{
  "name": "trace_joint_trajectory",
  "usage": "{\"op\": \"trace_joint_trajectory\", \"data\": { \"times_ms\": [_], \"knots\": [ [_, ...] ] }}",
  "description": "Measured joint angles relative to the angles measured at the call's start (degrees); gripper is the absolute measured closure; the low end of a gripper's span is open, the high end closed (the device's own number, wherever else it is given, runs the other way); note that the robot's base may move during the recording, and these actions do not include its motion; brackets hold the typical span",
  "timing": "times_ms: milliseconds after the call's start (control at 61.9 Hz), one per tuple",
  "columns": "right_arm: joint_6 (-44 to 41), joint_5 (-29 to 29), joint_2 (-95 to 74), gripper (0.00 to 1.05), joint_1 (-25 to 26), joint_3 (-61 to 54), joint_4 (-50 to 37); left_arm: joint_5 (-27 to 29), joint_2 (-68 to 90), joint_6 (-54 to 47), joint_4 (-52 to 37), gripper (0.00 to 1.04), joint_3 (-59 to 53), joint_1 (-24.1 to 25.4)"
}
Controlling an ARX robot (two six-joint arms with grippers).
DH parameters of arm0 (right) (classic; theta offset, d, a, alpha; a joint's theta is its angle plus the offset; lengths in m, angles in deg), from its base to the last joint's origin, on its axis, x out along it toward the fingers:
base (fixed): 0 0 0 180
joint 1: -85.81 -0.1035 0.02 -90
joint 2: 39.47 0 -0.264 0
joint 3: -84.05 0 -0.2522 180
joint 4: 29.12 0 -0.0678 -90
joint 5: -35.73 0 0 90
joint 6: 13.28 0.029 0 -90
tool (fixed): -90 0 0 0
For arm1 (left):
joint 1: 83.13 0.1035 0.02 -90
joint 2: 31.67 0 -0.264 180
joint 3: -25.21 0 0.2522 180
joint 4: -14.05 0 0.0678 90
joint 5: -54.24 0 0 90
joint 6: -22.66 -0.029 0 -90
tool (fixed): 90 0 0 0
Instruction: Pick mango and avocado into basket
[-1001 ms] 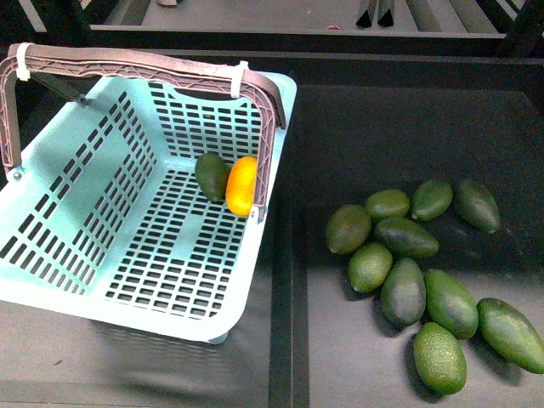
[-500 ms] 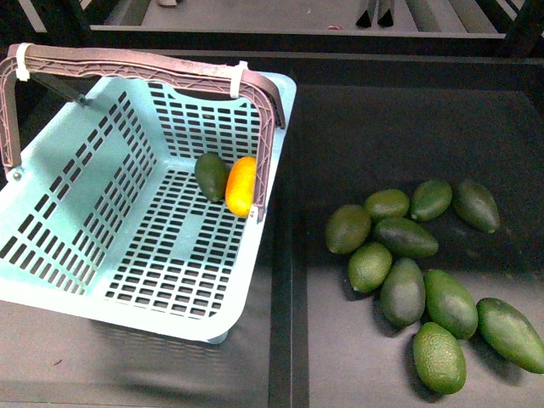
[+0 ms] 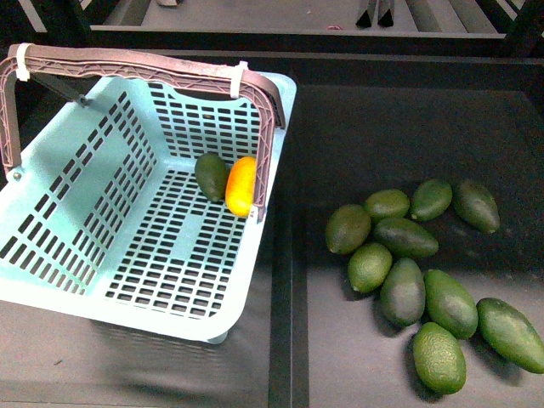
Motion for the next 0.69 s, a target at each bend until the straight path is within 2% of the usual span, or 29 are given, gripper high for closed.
{"op": "trace_joint_trajectory", "data": {
  "times_ms": [452,549,694],
  "knots": [
    [0.0,0.0,0.0,0.09,0.0,0.0,0.0,0.0,-8.7,0.0,8.7,1.03,0.0,0.0],
    [0.0,0.0,0.0,0.09,0.0,0.0,0.0,0.0,-16.3,0.0,17.9,1.03,0.0,0.0],
    [0.0,0.0,0.0,0.09,0.0,0.0,0.0,0.0,-18.6,0.0,18.9,1.03,0.0,0.0]
  ]
}}
